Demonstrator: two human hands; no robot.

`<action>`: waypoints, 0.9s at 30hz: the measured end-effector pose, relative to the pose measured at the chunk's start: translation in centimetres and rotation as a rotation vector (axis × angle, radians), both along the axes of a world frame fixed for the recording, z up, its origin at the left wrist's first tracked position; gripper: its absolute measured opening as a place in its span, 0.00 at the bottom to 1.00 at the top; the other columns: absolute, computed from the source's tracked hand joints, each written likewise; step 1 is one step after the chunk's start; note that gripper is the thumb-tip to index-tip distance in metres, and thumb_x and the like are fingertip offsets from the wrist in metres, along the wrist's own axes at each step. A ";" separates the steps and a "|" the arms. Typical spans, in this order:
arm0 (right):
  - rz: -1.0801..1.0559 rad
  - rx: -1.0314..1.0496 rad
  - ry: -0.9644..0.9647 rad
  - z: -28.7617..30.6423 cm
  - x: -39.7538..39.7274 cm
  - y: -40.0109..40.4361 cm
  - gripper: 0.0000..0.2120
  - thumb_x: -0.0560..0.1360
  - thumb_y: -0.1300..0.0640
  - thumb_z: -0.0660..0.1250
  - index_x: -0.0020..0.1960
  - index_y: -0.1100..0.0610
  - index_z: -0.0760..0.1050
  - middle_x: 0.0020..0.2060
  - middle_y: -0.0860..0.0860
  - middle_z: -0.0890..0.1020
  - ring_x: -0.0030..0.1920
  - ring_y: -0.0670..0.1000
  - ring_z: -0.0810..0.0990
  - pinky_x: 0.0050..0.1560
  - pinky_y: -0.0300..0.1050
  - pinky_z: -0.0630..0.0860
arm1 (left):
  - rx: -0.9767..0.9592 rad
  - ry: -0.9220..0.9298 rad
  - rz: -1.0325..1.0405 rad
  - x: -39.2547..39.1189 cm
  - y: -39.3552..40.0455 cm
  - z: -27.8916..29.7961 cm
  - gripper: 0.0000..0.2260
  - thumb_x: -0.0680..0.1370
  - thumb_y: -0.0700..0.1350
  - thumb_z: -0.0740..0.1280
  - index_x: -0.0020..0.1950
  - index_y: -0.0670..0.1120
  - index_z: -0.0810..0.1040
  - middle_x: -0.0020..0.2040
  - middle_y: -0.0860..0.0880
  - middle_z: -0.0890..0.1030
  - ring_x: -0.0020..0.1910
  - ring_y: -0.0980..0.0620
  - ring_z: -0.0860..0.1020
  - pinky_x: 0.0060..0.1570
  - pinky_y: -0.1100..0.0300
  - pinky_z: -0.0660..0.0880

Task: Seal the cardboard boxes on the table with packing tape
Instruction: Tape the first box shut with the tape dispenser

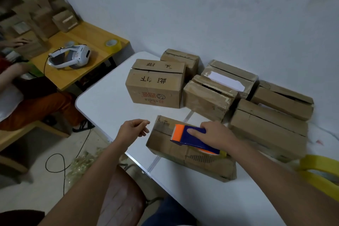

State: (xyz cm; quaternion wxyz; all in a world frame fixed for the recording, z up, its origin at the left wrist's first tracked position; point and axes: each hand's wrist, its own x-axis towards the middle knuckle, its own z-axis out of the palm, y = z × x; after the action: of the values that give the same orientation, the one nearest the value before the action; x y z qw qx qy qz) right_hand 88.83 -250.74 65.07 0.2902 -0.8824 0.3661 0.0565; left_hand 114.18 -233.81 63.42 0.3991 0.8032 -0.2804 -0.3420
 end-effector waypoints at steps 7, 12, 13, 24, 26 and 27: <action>-0.108 -0.101 0.009 -0.9 1.5 1.0 0.27 0.74 0.28 0.52 0.40 0.50 0.72 0.36 0.47 0.77 0.39 0.48 0.76 0.35 0.44 0.71 | -0.007 -0.132 -0.017 1.1 -0.5 -3.0 0.08 0.82 0.48 0.64 0.54 0.51 0.84 0.37 0.52 0.84 0.33 0.57 0.79 0.41 0.57 0.79; -0.156 -0.174 0.054 -1.2 2.9 1.8 0.24 0.74 0.27 0.54 0.36 0.48 0.67 0.32 0.44 0.71 0.34 0.45 0.72 0.28 0.40 0.60 | -0.017 -0.104 -0.016 1.5 -0.5 -5.6 0.08 0.82 0.48 0.64 0.52 0.51 0.83 0.37 0.52 0.83 0.30 0.59 0.77 0.37 0.61 0.75; -0.173 -0.182 0.061 -1.2 3.1 1.8 0.25 0.74 0.27 0.54 0.36 0.48 0.67 0.31 0.44 0.71 0.34 0.46 0.73 0.28 0.40 0.60 | -0.021 -0.101 -0.012 1.6 -0.7 -6.0 0.08 0.82 0.48 0.64 0.51 0.51 0.83 0.36 0.53 0.83 0.30 0.59 0.77 0.36 0.64 0.74; -0.237 -0.182 0.121 -1.1 3.7 2.3 0.25 0.74 0.28 0.55 0.38 0.50 0.71 0.32 0.45 0.73 0.34 0.47 0.73 0.28 0.40 0.65 | 0.122 0.011 -0.089 1.0 -2.5 -9.1 0.10 0.84 0.51 0.59 0.54 0.49 0.78 0.46 0.48 0.82 0.43 0.50 0.79 0.39 0.60 0.75; -0.248 -0.186 0.130 -1.1 3.7 2.5 0.25 0.74 0.28 0.55 0.38 0.49 0.69 0.32 0.45 0.72 0.33 0.46 0.72 0.28 0.40 0.64 | 0.240 0.027 -0.116 1.3 -2.9 -9.3 0.11 0.83 0.54 0.59 0.58 0.49 0.73 0.47 0.48 0.81 0.42 0.53 0.78 0.36 0.62 0.73; -0.249 -0.188 0.133 -1.1 3.7 2.6 0.25 0.74 0.28 0.54 0.38 0.49 0.69 0.31 0.44 0.72 0.33 0.45 0.72 0.27 0.40 0.64 | 0.310 0.052 -0.116 1.4 -3.0 -9.5 0.12 0.83 0.55 0.59 0.60 0.48 0.71 0.48 0.47 0.80 0.43 0.52 0.77 0.36 0.62 0.72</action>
State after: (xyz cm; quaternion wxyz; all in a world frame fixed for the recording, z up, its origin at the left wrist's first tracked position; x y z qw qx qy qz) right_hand 92.54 -248.14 63.93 0.1863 -0.8478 0.4945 0.0441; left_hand 115.59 -236.83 53.87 0.2571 0.8286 -0.2598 -0.4241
